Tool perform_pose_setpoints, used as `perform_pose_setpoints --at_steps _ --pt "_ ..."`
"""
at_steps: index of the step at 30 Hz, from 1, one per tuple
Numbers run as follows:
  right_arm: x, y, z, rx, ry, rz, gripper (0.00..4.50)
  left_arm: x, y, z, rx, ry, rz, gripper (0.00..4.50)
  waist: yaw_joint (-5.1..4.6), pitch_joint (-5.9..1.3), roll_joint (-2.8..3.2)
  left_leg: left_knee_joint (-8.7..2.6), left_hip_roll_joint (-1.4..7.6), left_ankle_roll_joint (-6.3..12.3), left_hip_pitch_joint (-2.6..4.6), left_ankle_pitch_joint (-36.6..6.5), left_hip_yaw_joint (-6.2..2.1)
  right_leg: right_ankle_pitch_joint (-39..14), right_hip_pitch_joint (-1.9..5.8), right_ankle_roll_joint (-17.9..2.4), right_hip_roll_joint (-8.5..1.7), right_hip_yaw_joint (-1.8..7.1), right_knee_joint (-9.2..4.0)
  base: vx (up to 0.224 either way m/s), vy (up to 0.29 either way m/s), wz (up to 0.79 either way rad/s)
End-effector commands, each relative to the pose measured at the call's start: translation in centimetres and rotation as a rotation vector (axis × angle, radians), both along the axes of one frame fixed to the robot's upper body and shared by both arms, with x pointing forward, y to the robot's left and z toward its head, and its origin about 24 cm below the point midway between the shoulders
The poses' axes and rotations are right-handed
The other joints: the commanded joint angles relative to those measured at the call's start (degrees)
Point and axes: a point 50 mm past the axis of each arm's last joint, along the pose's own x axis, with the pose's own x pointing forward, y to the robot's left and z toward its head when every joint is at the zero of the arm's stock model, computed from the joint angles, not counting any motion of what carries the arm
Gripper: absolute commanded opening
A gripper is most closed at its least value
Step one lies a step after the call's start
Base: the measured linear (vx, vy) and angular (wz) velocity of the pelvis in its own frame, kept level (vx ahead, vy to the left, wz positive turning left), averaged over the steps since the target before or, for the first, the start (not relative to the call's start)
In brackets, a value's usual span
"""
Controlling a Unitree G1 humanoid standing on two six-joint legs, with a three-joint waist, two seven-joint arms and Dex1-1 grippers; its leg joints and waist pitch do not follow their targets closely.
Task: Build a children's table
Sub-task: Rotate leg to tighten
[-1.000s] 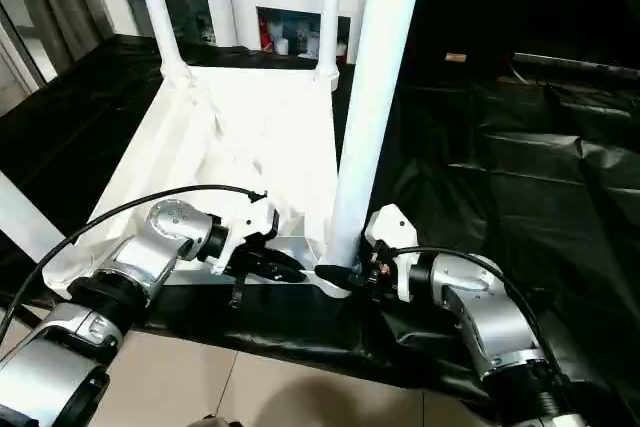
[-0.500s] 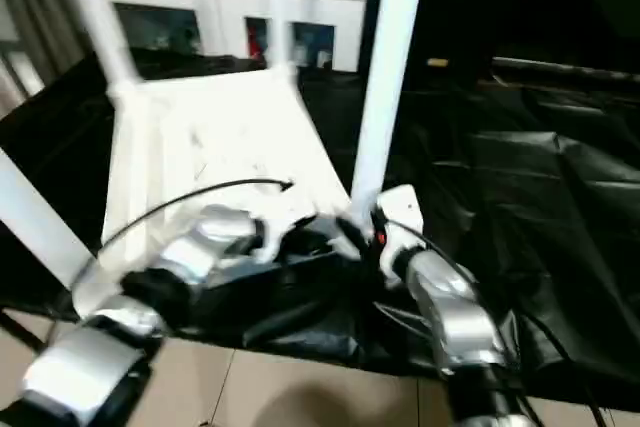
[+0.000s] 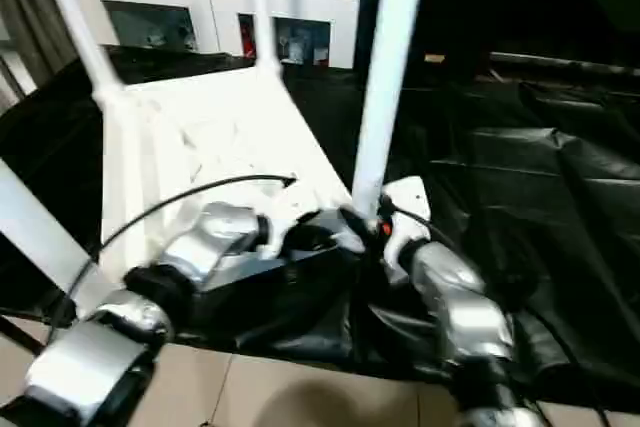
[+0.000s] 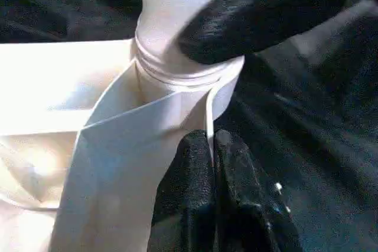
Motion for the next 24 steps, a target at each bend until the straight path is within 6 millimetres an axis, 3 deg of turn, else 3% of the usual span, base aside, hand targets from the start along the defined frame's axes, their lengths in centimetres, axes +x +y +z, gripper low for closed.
perform_pose_setpoints --at_steps 1,3,4,8,9,11,14,24 --pt "-1.2 1.7 -0.2 0.021 0.026 0.206 3.28 -1.6 -0.4 -0.9 -0.023 0.075 -0.143 0.00 0.29 -2.05 -1.06 -3.25 2.42 3.17 0.65 -14.60 -1.21 -8.24 1.03 -11.89 -3.20 1.73 -4.74 0.000 0.000 0.00" --pt "-1.6 1.1 0.2 0.013 0.023 0.256 3.28 -1.7 0.4 -0.8 -0.017 0.094 -0.171 0.00 0.96 -2.09 -0.84 -3.11 2.65 3.69 0.91 -13.85 -1.01 -6.51 0.85 -12.70 -3.10 1.75 -4.55 0.000 0.000 0.00" --pt "-1.9 0.6 0.5 0.009 0.024 0.305 3.28 -1.7 1.1 -0.8 -0.002 0.107 -0.190 0.00 1.05 -2.02 -1.00 -3.13 2.66 3.79 0.84 -13.90 -0.97 -6.30 0.91 -12.84 -3.06 1.71 -4.52 0.000 0.000 0.00" --pt "-2.3 0.3 0.9 0.004 0.023 0.378 3.28 -2.0 2.5 -0.7 0.007 0.153 -0.230 0.00 1.38 -2.28 -0.60 -3.12 2.91 3.87 0.80 -12.89 -0.99 -3.21 0.87 -13.93 -2.96 1.50 -3.81 0.000 0.000 0.00" --pt "-2.4 0.4 0.9 0.008 0.026 0.392 3.28 -2.0 2.7 -0.7 0.008 0.158 -0.237 0.00 1.37 -2.24 -1.03 -3.10 2.87 3.96 0.70 -12.99 -0.95 -3.08 0.93 -14.05 -2.94 1.46 -3.78 0.000 0.000 0.00" --pt "-2.6 0.4 0.9 0.013 0.032 0.434 3.28 -2.1 3.1 -0.7 0.011 0.165 -0.243 0.00 1.54 -2.22 -0.86 -3.12 2.87 3.68 0.80 -13.80 -0.88 -4.07 0.78 -14.33 -3.08 1.51 -3.81 0.000 0.000 0.00" --pt "-2.7 0.6 1.0 0.017 0.037 0.475 2.98 -2.1 3.4 -0.6 0.009 0.167 -0.244 0.00 1.73 -2.15 -1.13 -3.14 2.86 3.12 0.83 -13.64 -0.86 -3.70 0.87 -14.39 -3.18 1.57 -3.80 0.000 0.000 0.00" --pt "-2.9 0.7 0.7 0.020 0.061 0.521 2.30 -2.2 3.7 -0.5 0.006 0.169 -0.243 0.00 2.16 -2.36 -1.19 -2.64 2.68 4.39 0.74 -10.35 -0.79 0.19 1.07 -14.83 -3.08 1.43 -3.27 0.000 0.000 0.00"
